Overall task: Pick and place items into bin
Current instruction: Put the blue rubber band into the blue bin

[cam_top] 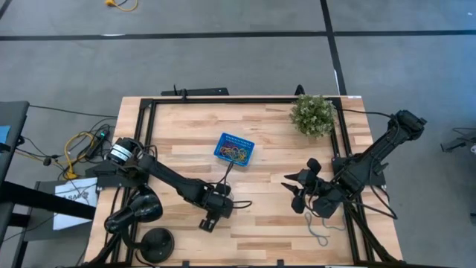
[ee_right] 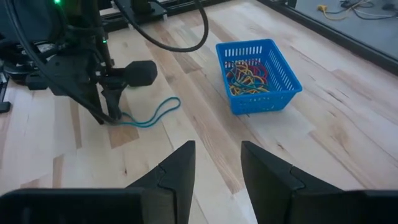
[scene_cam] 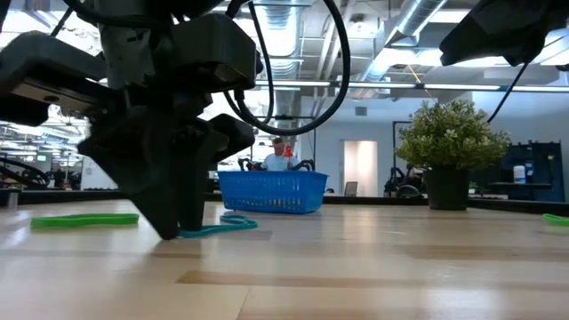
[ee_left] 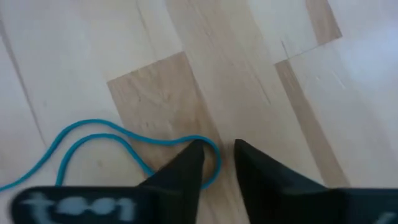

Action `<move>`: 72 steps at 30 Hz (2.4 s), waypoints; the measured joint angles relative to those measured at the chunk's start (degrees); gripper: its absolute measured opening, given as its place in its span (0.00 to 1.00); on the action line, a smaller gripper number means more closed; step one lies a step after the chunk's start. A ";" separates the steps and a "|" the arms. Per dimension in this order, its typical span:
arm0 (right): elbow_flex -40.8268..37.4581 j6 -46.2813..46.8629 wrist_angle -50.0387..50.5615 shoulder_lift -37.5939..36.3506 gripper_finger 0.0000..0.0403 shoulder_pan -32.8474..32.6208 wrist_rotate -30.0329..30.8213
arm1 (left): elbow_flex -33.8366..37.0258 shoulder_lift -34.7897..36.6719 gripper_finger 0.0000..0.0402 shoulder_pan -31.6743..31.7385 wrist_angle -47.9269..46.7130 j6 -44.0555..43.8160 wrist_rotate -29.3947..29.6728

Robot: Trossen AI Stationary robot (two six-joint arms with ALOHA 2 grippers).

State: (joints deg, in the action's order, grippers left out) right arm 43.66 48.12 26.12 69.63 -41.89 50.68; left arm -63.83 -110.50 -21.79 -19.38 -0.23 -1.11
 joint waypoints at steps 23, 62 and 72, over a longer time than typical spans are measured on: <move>0.00 -0.04 0.01 0.00 0.31 -0.09 -0.24 | -19.61 8.93 0.00 1.25 -21.62 20.06 32.27; 0.04 0.00 0.44 0.00 0.31 -0.11 -0.37 | -4.61 9.83 0.00 24.46 -3.38 19.88 16.76; 0.04 2.64 0.38 0.00 0.31 0.38 -8.96 | -4.31 8.11 0.08 25.76 -2.60 13.51 16.45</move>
State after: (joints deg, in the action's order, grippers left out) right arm 43.70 50.76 26.51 69.63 -41.51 41.72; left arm -68.14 -102.39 3.97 -21.98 13.28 15.33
